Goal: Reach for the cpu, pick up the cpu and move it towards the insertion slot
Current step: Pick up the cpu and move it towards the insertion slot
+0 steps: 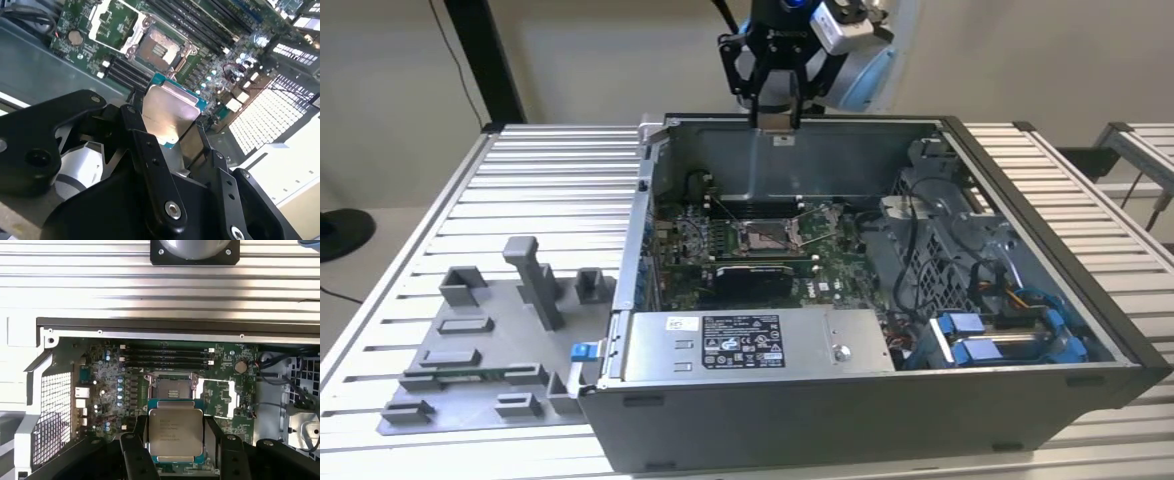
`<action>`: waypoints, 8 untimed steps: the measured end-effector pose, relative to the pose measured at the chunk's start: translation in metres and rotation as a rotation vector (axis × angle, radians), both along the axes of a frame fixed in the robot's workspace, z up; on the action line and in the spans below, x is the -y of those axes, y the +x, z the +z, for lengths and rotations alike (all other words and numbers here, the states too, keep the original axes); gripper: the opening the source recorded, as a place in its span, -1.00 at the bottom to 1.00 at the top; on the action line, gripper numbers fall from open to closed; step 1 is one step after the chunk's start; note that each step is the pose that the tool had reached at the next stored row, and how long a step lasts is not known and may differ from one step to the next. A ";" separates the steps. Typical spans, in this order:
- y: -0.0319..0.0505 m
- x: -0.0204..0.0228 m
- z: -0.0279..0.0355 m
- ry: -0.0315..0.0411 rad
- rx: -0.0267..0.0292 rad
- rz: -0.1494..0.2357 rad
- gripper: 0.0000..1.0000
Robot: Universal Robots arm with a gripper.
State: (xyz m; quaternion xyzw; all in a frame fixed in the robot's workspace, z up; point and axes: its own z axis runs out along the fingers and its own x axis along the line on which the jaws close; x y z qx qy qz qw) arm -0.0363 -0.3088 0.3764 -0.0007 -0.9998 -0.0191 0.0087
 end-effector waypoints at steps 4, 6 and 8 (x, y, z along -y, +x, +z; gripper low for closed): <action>-0.0015 -0.0005 -0.0010 0.0000 0.0000 -0.028 -1.00; -0.0025 -0.0006 -0.0015 0.0000 0.0000 -0.043 -1.00; -0.0027 -0.0008 -0.0016 0.0000 0.0000 -0.048 -1.00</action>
